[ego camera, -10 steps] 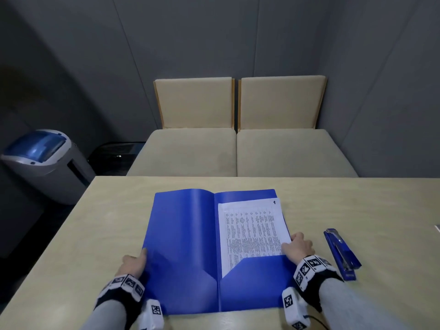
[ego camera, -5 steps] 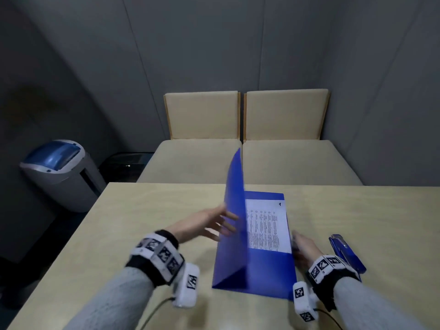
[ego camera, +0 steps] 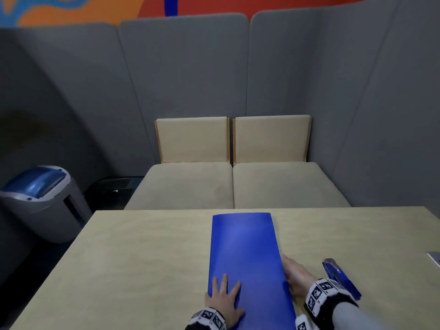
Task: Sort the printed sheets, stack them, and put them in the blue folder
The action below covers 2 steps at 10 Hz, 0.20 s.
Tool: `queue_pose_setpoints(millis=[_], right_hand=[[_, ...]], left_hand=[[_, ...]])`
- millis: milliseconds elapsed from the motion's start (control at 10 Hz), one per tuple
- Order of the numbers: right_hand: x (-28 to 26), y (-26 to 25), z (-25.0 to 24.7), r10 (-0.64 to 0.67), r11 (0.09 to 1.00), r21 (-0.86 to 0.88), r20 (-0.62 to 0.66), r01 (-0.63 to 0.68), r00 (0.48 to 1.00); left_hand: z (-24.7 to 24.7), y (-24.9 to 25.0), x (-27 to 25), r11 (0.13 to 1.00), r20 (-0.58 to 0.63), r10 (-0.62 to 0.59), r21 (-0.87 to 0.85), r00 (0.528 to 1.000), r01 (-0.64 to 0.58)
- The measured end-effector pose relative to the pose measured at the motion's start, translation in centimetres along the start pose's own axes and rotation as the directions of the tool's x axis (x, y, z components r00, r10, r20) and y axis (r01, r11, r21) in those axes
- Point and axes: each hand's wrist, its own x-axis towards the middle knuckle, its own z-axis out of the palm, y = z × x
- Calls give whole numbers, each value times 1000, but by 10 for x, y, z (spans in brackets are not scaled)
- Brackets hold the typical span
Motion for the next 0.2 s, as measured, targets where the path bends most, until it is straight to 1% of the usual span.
queue_pose_setpoints(millis=[100,200], right_hand=[[25,-21,-14,-112,983,-144,10,112,994],[-15,-104,-42,-259,938,-255,-60,236,964]], left_hand=[[-43,-1,3,999,31,16,47,999,-17],[-120,-14,11,996,-91,62,-53,994,-67]])
